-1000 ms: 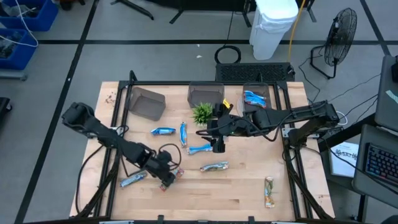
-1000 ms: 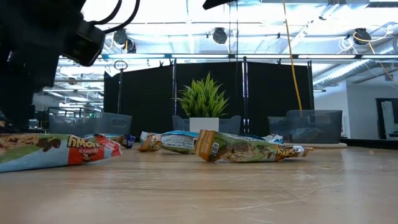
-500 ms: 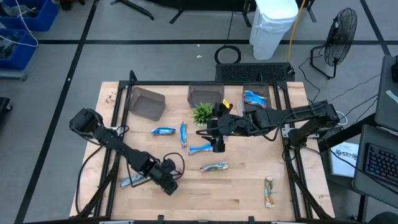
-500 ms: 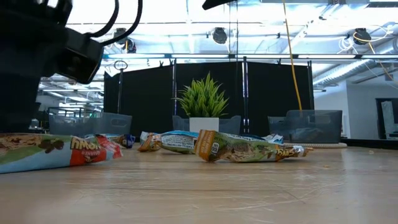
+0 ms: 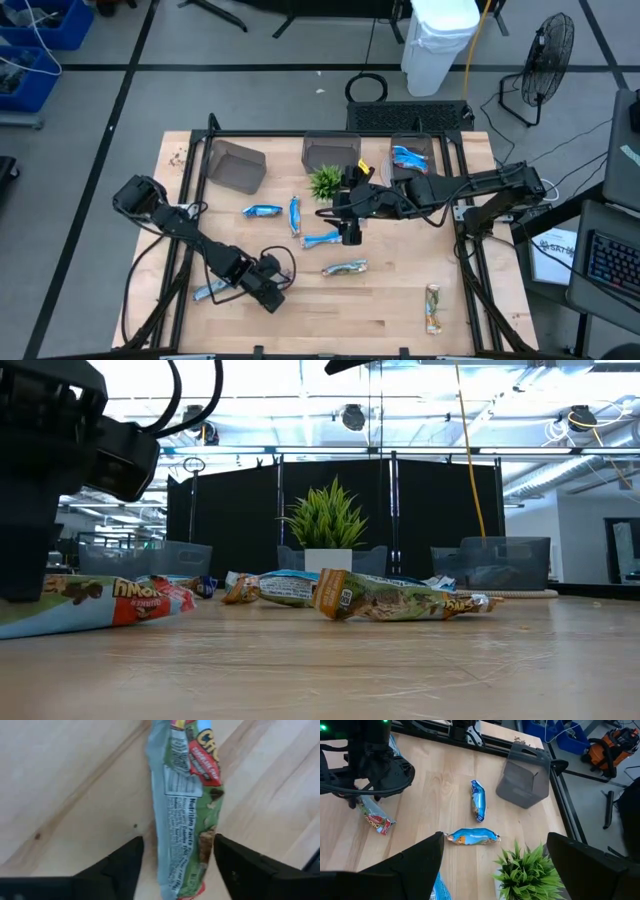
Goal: Pick and place Granola Bars by type
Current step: Put the red granola bar into the right black bin
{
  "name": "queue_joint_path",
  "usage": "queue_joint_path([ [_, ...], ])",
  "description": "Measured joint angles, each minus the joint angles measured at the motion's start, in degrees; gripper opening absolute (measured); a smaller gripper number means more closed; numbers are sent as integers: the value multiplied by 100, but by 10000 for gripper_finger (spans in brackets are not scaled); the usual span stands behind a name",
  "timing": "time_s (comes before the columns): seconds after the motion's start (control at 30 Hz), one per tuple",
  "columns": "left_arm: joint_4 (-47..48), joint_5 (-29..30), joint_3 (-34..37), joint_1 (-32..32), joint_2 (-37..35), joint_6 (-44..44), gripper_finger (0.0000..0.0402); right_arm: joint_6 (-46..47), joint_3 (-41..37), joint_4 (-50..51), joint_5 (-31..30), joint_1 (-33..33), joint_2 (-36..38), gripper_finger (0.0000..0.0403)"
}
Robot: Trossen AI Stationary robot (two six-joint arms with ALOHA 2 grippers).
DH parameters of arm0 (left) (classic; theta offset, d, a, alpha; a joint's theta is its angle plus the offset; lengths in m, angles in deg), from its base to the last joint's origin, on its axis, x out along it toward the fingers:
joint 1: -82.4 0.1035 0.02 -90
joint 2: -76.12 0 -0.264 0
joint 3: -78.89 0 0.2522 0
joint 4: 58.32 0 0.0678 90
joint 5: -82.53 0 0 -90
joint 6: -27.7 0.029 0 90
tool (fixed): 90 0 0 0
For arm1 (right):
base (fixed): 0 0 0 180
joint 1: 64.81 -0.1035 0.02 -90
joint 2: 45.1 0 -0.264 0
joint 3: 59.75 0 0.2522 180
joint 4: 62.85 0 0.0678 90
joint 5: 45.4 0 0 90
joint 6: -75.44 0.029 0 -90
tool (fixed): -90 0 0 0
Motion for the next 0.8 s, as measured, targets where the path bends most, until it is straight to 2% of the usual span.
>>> queue_joint_path([
  [0.47,50,13,16,13,24,516,18,-13,0,-48,-7,0,0,345],
  [0.6,-104,70,19,18,28,824,17,-5,0,-44,-70,0,4,345],
  [0.8,-788,99,25,77,27,1458,9,96,0,-232,-481,0,137,345],
])
